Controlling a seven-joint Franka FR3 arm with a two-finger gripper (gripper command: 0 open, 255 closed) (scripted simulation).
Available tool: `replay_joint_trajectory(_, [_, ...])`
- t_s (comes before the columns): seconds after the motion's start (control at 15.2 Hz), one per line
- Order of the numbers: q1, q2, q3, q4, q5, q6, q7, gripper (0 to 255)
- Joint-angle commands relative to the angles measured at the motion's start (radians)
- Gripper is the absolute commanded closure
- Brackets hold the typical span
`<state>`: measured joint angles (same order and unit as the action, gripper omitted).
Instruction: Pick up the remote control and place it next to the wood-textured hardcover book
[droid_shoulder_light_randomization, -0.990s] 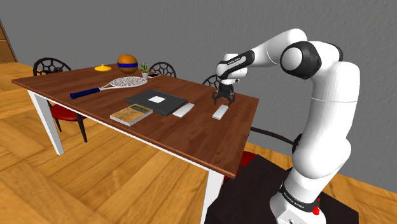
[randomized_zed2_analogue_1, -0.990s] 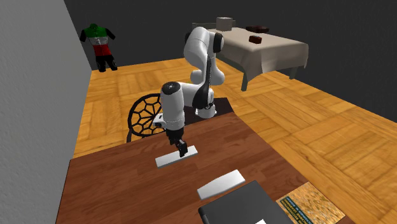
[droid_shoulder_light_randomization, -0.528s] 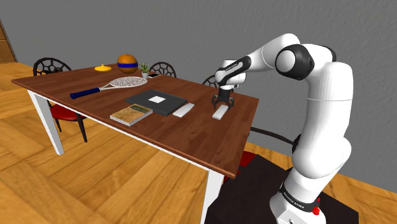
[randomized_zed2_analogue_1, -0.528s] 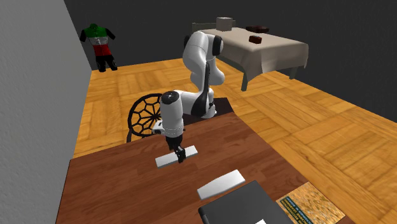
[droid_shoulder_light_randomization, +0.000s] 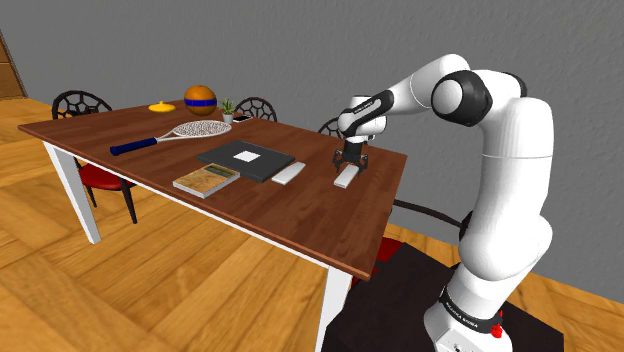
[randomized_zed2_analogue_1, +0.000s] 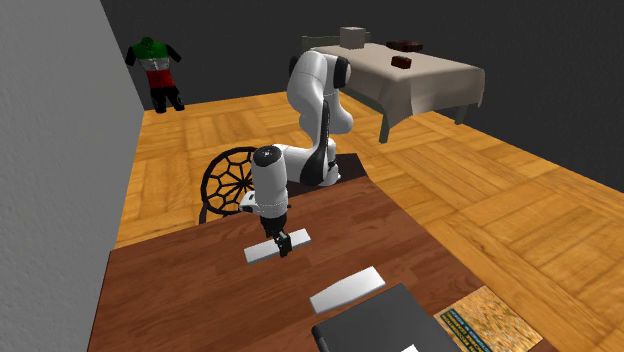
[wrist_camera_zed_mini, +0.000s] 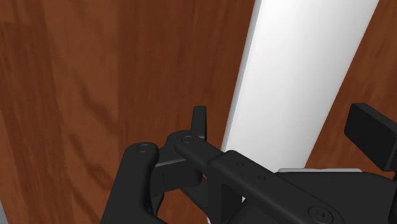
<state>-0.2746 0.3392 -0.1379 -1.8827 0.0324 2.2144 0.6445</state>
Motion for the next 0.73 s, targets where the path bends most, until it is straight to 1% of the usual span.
replay_joint_trajectory(0.0, [0.000, 0.000, 0.000, 0.000, 0.000, 0.000, 0.000, 255])
replay_joint_trajectory(0.59, [0.000, 0.000, 0.000, 0.000, 0.000, 0.000, 0.000, 255])
replay_joint_trajectory(0.66, [0.000, -0.007, -0.001, 0.004, -0.001, -0.011, 0.001, 255])
